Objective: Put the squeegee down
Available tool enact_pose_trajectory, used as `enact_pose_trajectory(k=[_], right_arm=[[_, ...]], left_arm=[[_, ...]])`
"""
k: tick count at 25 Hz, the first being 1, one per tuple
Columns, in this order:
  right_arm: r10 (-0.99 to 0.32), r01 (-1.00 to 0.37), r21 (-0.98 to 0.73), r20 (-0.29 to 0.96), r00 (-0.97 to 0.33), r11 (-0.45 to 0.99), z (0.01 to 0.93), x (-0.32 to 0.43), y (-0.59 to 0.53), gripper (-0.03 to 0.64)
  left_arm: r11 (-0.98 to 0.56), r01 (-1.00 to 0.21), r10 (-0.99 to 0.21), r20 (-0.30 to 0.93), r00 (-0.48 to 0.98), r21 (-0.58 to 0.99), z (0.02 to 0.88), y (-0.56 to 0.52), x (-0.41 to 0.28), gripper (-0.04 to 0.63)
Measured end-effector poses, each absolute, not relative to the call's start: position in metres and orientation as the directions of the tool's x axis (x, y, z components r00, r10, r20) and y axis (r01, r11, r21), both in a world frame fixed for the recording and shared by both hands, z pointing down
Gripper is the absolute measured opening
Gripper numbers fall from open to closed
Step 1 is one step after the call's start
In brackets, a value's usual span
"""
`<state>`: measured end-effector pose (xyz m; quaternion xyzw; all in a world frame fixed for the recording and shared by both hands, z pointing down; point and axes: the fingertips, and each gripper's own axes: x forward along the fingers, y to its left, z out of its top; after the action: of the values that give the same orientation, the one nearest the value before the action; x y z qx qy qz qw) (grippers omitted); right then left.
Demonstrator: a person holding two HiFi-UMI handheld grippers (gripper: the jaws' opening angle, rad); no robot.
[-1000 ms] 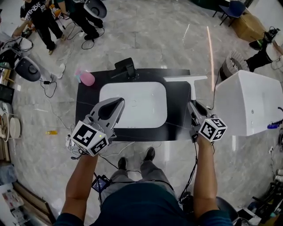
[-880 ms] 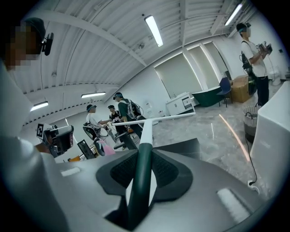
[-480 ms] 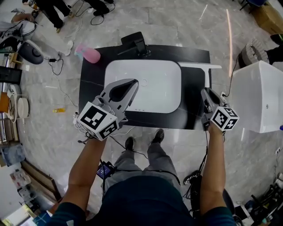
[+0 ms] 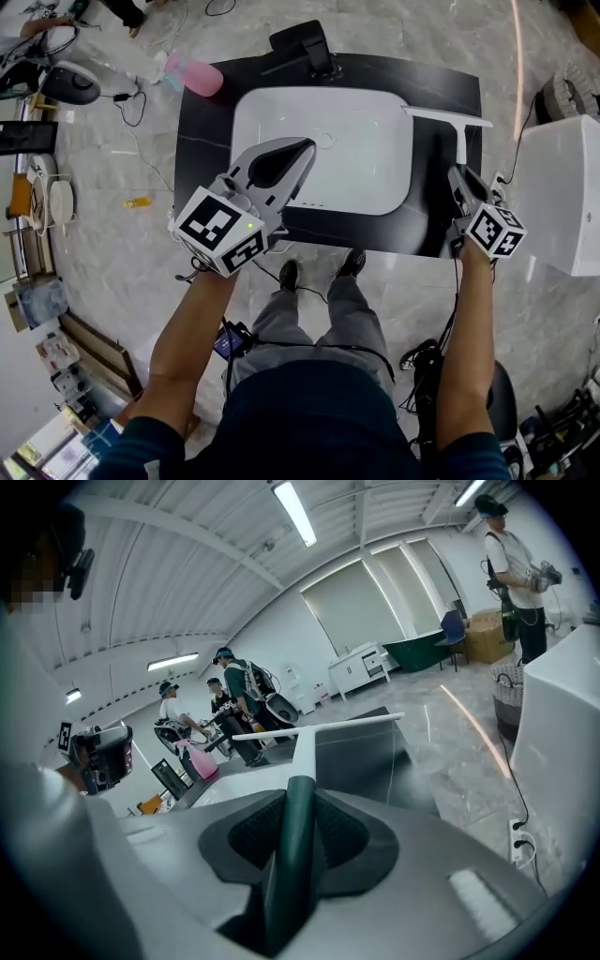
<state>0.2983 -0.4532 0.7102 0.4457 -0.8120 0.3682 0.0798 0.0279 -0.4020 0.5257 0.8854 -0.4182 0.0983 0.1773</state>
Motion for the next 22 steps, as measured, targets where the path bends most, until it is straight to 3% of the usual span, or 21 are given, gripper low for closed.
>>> enact_pose_trajectory(k=[16, 22], right_arm=[[-0.625, -0.854, -0.426, 0.589, -0.513, 0.3, 0.753, 0.3, -0.452, 0.106], [-0.636, -0.872, -0.4, 0.603, -0.482, 0.282, 0.757, 0.305, -0.446, 0.166]], left_arm=[[-0.577, -0.776, -0.699, 0.338, 0.63, 0.254, 0.537, -0.403, 0.027, 0.005], [-0.575, -0.78, -0.707, 0.33, 0.626, 0.249, 0.534, -0.394, 0.02, 0.005]])
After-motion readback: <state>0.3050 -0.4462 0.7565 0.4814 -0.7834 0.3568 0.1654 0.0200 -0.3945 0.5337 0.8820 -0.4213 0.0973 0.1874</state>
